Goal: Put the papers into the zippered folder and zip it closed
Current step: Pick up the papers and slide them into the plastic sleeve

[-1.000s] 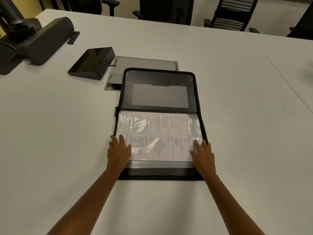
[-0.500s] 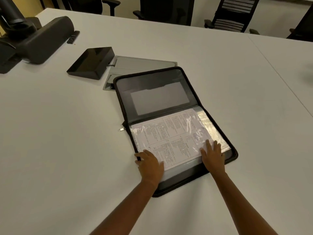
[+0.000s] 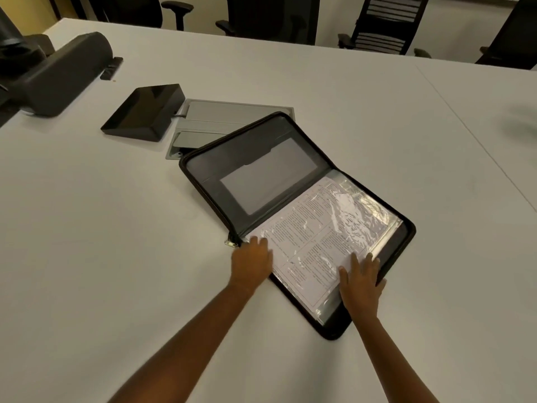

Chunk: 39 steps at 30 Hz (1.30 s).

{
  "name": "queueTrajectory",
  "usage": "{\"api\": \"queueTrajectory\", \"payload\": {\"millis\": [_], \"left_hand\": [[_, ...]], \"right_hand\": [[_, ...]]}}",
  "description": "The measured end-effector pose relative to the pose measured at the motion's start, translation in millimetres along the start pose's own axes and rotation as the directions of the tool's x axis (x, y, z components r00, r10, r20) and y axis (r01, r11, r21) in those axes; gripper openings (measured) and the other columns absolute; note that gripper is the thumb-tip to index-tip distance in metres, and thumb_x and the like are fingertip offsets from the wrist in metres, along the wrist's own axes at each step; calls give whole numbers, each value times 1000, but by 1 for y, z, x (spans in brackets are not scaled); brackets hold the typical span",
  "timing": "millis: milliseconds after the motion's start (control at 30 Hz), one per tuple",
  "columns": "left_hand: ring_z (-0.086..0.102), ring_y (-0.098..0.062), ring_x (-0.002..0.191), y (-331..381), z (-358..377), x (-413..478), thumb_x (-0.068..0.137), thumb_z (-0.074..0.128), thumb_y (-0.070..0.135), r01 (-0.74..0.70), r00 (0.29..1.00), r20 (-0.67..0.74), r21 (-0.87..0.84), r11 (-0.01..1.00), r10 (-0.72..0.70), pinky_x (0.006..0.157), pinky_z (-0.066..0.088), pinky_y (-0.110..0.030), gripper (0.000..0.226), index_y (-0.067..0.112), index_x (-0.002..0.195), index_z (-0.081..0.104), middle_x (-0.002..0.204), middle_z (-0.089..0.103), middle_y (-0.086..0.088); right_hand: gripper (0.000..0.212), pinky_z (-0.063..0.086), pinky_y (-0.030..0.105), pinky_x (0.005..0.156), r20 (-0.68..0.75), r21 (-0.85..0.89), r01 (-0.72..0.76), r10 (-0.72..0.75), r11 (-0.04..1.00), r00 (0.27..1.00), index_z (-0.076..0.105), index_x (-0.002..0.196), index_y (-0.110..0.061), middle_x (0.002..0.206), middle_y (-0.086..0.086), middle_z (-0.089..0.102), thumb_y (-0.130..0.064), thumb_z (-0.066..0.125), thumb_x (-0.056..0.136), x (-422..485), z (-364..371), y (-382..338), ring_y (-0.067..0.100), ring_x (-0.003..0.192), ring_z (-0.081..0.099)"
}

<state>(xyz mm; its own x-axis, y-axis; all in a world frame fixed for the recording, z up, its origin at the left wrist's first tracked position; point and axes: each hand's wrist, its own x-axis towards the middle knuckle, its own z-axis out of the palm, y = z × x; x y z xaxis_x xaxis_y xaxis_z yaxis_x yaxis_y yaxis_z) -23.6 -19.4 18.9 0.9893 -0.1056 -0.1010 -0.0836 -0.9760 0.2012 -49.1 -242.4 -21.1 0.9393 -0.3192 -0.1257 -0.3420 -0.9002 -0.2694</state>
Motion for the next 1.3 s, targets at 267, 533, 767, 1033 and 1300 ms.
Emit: {"api": "queueTrajectory", "payload": {"millis": [267, 533, 767, 1033, 1300], "left_hand": [[1, -25, 146, -81, 0, 39, 98, 19, 44, -188, 969, 222, 369, 910, 110, 119, 5, -42, 62, 11, 146, 0, 158, 1, -12], [42, -26, 123, -90, 6, 37, 99, 32, 31, -224, 974, 86, 291, 930, 208, 108, 31, -32, 40, 8, 132, 37, 134, 45, -11], [48, -22, 113, -97, 6, 29, 94, 42, 14, -267, 963, 39, 289, 919, 267, 100, 37, -29, 28, 11, 121, 47, 123, 53, -9], [45, -25, 125, -74, 1, 18, 82, 65, 21, -354, 934, 53, 286, 891, 354, 106, 37, -32, 30, 6, 107, 62, 132, 50, -12], [71, -18, 73, -55, -3, -13, 44, 89, 10, -558, 825, 3, 164, 814, 565, 60, 59, -23, 23, 13, 51, 67, 92, 75, -10]], "right_hand": [[53, 8, 53, 115, 3, 195, -22, 22, 980, 1000, 20, 143, -16, 154, 18, 12, -31, 38, 96, -28, 13, 1, 34, 142, 2], [55, 4, 53, 116, 20, 177, 38, -42, 984, 999, 11, 144, -22, 155, 16, 7, -34, 34, 96, -22, 15, 10, 35, 142, -2], [60, 5, 54, 115, 83, 80, 132, -138, 988, 987, 4, 144, -27, 156, 12, 2, -40, 35, 94, -4, 8, 26, 34, 143, -4], [60, 3, 51, 115, 204, 57, 227, -234, 972, 950, -8, 139, -35, 156, 6, -6, -42, 32, 95, 19, -4, 55, 28, 142, -11], [57, 7, 49, 117, 338, 24, 259, -252, 966, 907, -4, 141, -29, 156, 6, -5, -37, 30, 97, 43, -24, 81, 26, 142, -11]]}}
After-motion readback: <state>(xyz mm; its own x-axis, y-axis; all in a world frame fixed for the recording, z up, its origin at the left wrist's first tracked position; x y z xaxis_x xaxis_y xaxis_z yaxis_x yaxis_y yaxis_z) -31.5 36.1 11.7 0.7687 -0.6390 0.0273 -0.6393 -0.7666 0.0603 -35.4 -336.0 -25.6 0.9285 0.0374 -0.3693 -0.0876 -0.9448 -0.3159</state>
